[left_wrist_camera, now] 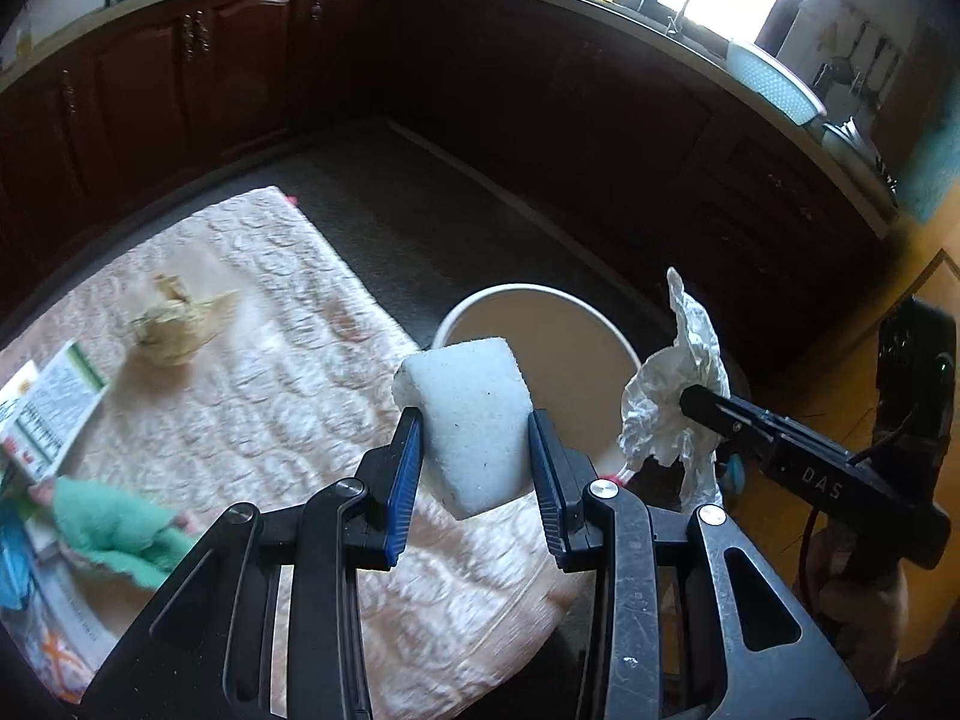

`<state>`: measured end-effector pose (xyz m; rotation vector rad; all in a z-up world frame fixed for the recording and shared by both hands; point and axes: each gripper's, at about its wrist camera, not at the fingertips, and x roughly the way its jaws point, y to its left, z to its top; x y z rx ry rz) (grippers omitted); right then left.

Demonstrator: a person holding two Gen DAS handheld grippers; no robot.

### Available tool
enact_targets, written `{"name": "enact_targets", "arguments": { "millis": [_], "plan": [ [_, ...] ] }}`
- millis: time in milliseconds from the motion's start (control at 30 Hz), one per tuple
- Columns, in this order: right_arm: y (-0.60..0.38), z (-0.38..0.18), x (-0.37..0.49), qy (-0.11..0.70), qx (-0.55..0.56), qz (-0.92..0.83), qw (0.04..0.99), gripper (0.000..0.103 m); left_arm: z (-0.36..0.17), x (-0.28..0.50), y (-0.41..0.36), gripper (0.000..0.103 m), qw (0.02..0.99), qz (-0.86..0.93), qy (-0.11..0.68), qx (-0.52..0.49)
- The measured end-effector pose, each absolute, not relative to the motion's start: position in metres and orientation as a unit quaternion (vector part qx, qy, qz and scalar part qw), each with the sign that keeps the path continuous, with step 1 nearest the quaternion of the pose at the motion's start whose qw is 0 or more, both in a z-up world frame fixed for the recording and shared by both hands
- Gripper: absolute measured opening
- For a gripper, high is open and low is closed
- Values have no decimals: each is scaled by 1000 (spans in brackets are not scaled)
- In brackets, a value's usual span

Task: Collect trash
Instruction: 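Carry foam piece and tissue over the bin and release both, then move both grippers back toward the table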

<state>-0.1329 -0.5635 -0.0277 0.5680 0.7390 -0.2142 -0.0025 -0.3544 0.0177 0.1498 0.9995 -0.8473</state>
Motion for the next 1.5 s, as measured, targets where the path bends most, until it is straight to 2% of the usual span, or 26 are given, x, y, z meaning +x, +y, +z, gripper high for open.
{"name": "enact_targets", "arguments": {
  "millis": [567,667,733,767,800,833,1500],
  "plan": [
    [-604,-54,-123,378,270,-165,870,23,-16,13,-435,38,753,-434,492,51],
    [-606,-58,-118,382,264,-171,869,23,-23,15,-443,46,752,-431,497,46],
    [-609,-62,-117,381,264,-177,868,24,-28,17,-447,57,750,-426,504,42],
    [-608,-62,-116,382,263,-181,867,34,-28,16,-448,59,750,-424,506,42],
    [-608,-63,-116,382,261,-190,866,52,-28,15,-449,60,749,-425,506,40],
    [-608,-63,-117,380,260,-195,866,55,-28,14,-450,61,749,-426,506,40],
    [-594,-64,-125,388,265,-176,865,55,-17,11,-407,62,772,-399,493,37]
  ]
}}
